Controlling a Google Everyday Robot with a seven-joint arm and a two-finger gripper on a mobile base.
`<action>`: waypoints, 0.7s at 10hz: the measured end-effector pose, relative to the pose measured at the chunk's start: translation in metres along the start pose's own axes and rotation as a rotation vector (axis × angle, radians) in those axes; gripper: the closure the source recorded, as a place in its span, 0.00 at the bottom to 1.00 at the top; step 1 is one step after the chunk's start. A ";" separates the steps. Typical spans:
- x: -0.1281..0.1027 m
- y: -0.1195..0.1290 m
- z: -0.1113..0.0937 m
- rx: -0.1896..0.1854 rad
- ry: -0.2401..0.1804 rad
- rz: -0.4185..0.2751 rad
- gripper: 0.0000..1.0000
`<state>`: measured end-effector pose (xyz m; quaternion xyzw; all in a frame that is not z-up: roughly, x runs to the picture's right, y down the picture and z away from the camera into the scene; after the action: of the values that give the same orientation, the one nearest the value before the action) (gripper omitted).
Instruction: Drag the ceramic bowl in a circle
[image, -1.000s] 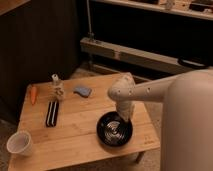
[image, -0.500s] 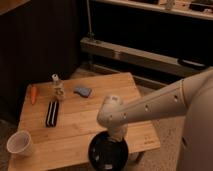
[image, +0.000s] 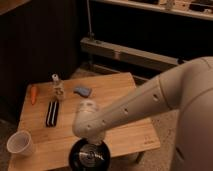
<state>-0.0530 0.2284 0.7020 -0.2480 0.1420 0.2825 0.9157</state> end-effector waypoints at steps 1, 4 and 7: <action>-0.026 -0.002 -0.010 0.005 -0.025 -0.018 0.86; -0.103 -0.013 -0.026 0.011 -0.063 -0.072 0.86; -0.168 -0.050 -0.010 -0.001 -0.034 -0.065 0.86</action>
<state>-0.1588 0.1121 0.7792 -0.2481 0.1179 0.2568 0.9266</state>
